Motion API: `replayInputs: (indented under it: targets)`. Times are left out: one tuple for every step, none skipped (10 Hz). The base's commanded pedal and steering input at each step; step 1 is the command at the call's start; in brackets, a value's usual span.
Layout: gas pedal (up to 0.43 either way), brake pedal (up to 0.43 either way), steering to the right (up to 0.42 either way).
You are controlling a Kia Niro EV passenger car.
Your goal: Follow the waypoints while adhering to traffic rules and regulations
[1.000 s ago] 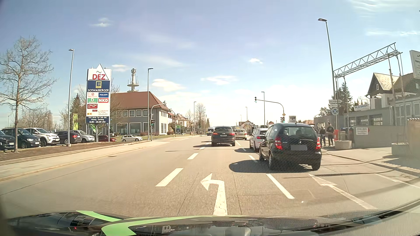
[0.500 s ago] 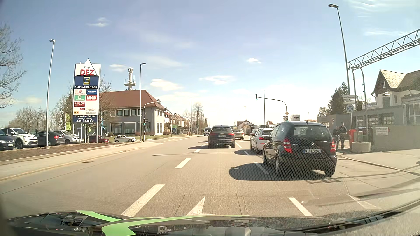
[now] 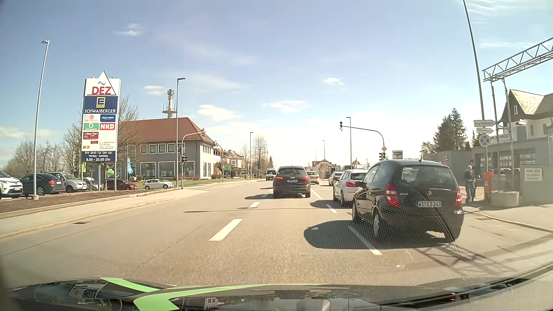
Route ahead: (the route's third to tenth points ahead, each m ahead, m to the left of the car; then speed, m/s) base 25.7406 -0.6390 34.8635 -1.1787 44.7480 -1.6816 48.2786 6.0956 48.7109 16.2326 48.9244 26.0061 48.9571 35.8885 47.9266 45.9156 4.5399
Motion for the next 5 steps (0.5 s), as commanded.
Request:
replayInputs:
  targets:
    - [0.0,0.195,-0.004]
    - [0.0,0.201,-0.004]
    - [0.0,0.195,-0.004]
    - [0.0,0.189,-0.004]
    - [0.0,0.134,-0.004]
